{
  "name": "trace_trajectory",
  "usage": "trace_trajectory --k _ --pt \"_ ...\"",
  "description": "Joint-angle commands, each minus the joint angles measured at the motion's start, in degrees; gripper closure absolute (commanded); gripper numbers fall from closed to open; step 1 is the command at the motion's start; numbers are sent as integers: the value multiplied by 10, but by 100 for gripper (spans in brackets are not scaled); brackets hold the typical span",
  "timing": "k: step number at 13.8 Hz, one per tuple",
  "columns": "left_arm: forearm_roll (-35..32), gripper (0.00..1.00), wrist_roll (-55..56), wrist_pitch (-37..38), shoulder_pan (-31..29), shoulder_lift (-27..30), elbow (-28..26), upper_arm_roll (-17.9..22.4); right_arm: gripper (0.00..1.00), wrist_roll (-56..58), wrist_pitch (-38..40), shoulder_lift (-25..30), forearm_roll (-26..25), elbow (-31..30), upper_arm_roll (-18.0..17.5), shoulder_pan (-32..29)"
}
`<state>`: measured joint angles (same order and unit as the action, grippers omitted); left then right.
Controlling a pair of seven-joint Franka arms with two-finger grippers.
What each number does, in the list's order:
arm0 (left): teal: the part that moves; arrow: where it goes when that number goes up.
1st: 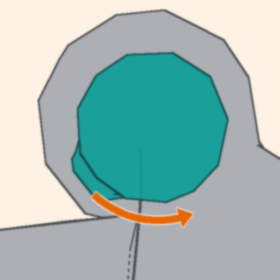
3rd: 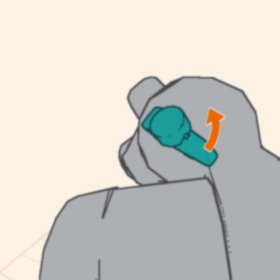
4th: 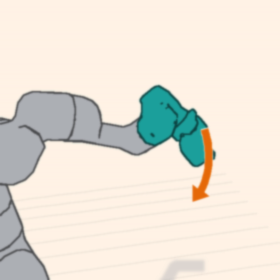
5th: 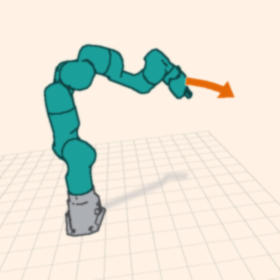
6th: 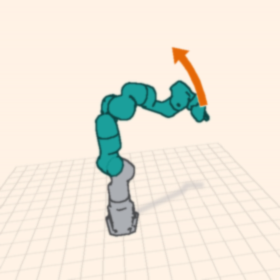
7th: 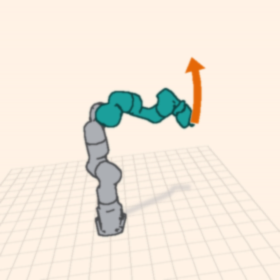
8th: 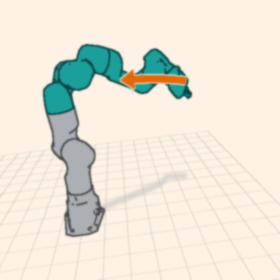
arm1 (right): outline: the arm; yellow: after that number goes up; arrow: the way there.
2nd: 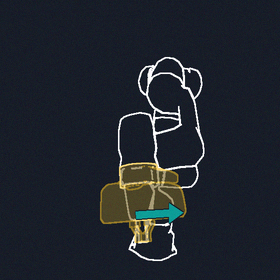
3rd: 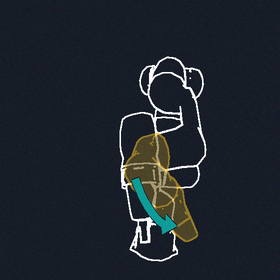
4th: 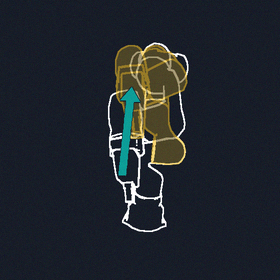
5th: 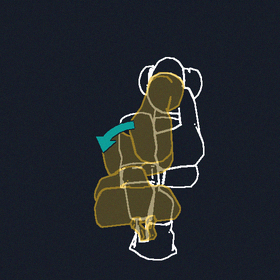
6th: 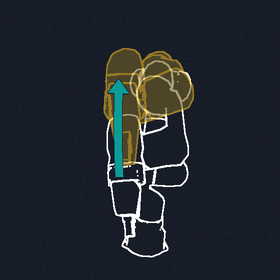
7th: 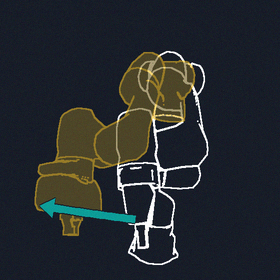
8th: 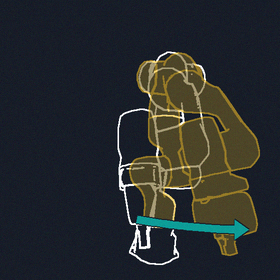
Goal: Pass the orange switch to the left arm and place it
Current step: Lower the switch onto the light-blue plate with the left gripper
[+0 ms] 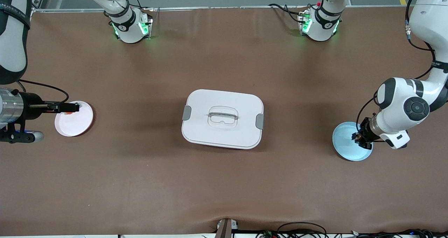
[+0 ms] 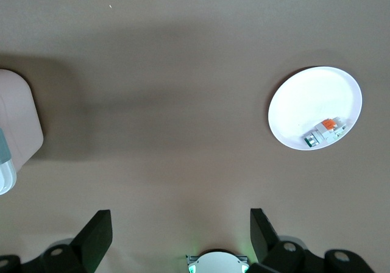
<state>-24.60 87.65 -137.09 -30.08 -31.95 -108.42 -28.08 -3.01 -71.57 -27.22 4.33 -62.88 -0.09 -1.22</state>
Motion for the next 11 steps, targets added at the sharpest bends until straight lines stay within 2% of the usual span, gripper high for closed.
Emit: trace_trajectory --k 1,5,6,11 --pt "-17 100 15 -21 -2 -11 -2 -3 0 0 -16 17 -11 -15 -4 1" --pt "-19 100 15 -41 -3 -30 -2 -1 0 -21 -26 21 -14 -15 -3 2" --pt "-27 100 15 -41 -4 -32 -2 -1 0 -50 -29 23 -12 -15 -4 1" --pt "-69 100 31 -54 -7 -51 -1 12 0 -56 -26 38 -10 -12 -5 0"
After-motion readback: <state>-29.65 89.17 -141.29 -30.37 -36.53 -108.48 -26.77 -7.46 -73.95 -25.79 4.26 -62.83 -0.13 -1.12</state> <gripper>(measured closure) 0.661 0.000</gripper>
